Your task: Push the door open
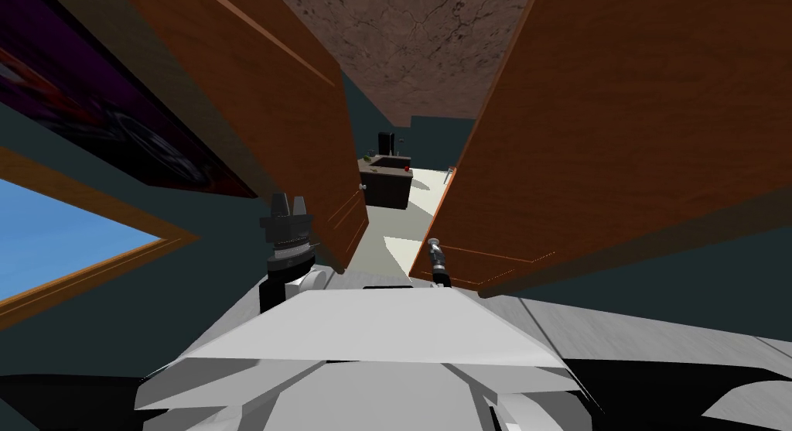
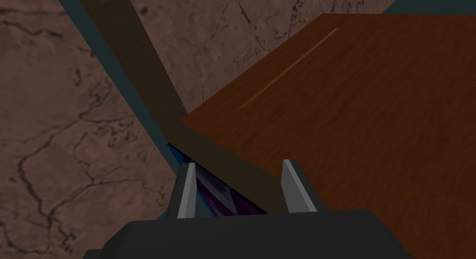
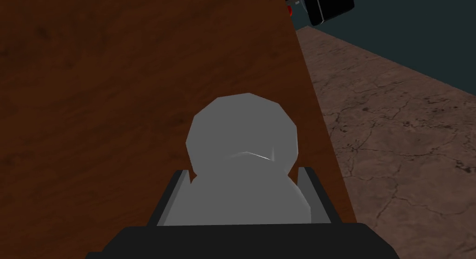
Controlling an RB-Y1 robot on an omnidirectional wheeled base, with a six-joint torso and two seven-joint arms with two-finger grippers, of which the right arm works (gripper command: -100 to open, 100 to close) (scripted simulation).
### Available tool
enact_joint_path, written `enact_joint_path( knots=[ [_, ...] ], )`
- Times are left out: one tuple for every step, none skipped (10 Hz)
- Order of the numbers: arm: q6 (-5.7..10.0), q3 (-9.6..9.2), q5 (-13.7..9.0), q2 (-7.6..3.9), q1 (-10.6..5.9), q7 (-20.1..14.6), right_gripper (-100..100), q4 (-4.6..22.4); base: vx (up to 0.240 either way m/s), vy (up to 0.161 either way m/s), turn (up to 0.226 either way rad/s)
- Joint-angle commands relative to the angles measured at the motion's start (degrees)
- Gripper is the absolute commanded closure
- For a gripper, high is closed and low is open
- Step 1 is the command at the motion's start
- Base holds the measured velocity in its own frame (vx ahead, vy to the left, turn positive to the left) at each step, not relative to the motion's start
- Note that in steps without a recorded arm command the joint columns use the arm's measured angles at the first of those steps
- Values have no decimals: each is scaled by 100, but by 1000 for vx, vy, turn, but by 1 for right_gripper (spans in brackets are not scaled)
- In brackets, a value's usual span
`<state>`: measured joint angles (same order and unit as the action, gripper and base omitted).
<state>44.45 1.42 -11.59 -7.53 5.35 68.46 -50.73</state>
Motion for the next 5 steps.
enact_joint_path(
  knots=[
    [5,36,-39,-25,4,-205,100,-50,35,-3,-3],
    [16,46,-79,-21,-14,-404,100,-31,39,-6,1],
    [26,55,-120,-18,-32,-547,100,-13,44,-2,0],
    [26,55,-120,-18,-32,-615,100,-13,32,0,0],
    [36,64,-160,-14,-50,-820,100,5,30,-3,-3]
  ],
)
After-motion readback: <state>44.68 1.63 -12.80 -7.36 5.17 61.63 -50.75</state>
